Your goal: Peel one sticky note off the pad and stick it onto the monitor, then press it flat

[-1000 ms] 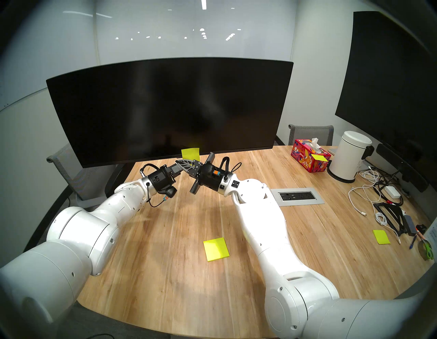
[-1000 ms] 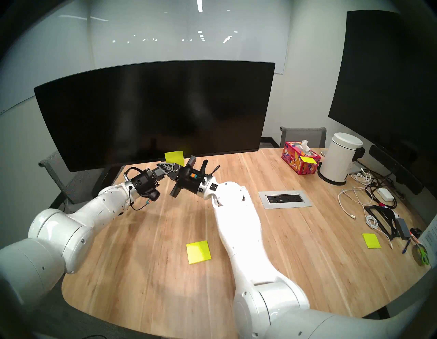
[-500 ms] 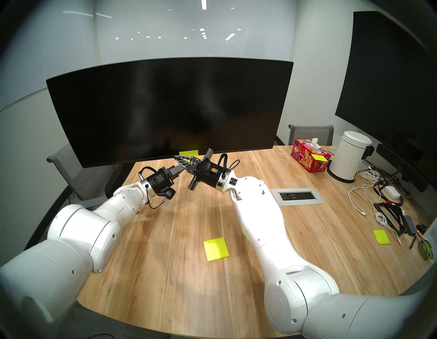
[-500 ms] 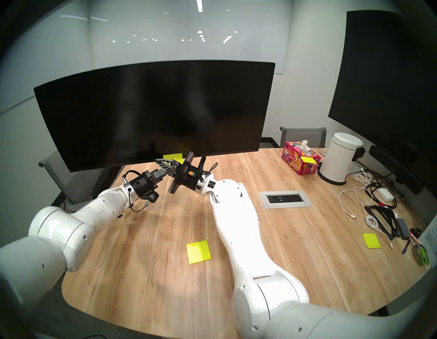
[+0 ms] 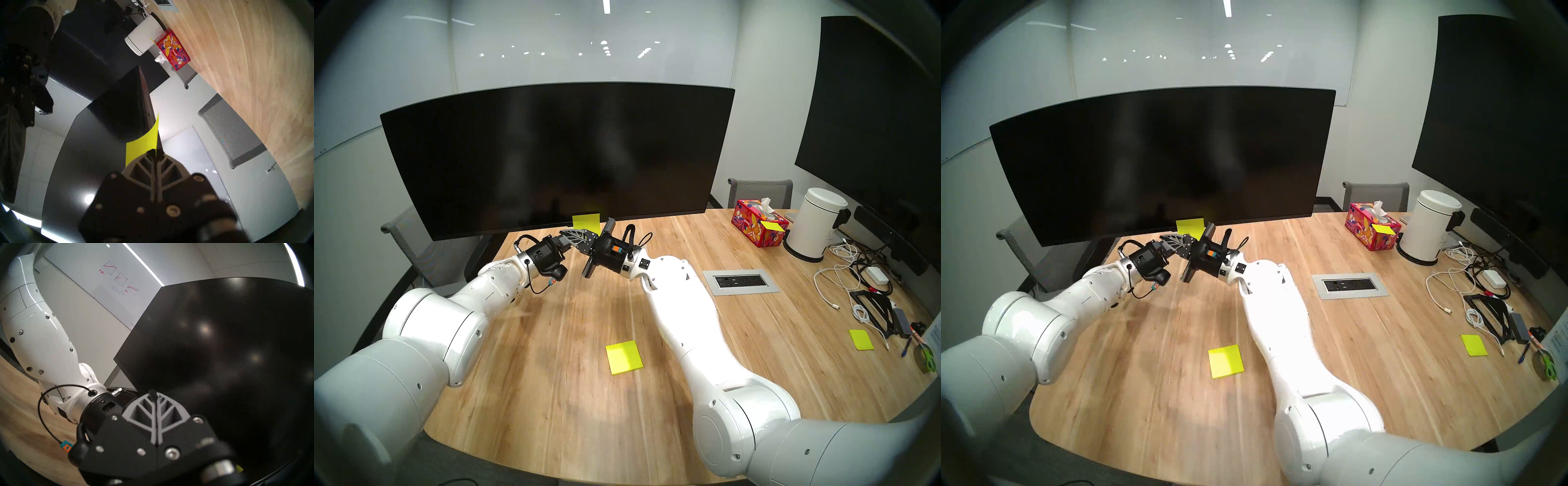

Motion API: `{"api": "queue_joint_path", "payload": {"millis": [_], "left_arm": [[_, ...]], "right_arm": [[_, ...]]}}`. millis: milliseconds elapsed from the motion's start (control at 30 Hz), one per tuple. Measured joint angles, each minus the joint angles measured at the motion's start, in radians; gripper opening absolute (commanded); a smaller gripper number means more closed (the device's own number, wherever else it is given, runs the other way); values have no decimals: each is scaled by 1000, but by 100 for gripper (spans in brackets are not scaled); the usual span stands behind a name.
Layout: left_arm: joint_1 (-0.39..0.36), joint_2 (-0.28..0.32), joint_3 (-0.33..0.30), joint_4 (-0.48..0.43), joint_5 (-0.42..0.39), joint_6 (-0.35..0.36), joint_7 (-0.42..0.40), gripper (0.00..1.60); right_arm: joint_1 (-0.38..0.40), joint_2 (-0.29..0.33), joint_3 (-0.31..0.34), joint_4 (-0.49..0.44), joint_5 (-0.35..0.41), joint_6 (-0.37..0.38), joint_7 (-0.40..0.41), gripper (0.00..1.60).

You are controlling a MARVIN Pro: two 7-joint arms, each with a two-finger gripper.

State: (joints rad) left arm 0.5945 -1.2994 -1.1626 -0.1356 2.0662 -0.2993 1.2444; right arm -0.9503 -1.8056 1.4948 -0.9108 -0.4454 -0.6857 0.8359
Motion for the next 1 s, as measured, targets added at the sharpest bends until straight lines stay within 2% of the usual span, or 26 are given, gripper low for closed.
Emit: {"api": "queue_joint_path", "payload": {"millis": [400,1000], "left_arm": [[0,-1,-3,0,0,1,2,0],[0,-3,-4,1,1,2,1,0]], "right_arm": [[68,-2,29,103,-48,-1,-54,0],[166,-17,56,246,-72,-15,-125,0]]}}
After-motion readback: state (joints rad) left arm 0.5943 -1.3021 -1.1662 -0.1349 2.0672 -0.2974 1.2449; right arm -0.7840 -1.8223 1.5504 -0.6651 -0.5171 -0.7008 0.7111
